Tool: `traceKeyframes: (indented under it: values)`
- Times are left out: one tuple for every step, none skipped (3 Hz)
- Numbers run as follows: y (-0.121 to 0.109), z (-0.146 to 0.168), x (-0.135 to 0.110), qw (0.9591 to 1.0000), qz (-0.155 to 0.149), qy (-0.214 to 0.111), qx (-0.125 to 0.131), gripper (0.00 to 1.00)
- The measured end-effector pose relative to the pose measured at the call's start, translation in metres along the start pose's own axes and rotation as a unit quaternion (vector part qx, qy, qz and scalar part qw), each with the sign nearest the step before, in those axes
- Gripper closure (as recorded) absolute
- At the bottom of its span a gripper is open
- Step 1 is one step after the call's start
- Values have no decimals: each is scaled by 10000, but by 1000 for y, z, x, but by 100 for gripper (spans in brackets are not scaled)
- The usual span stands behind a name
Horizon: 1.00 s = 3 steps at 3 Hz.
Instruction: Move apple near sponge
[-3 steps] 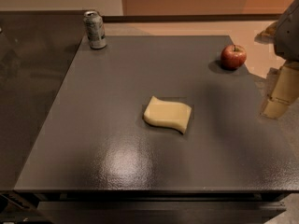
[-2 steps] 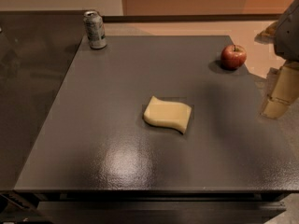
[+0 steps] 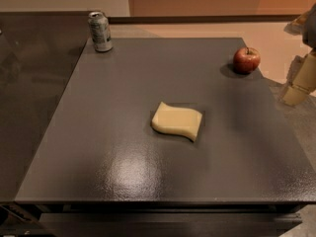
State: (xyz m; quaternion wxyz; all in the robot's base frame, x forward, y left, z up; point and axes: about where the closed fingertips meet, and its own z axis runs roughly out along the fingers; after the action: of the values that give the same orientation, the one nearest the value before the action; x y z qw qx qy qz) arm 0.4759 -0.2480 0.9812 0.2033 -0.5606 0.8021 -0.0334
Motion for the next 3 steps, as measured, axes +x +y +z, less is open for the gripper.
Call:
traceKeyframes:
  values:
    - [-35,16,8,9988,361,-328,81,0]
    - [-69,43,21,9949,797,-590,163,0]
    - [-100,71,38,9883,1286,-772,294,0]
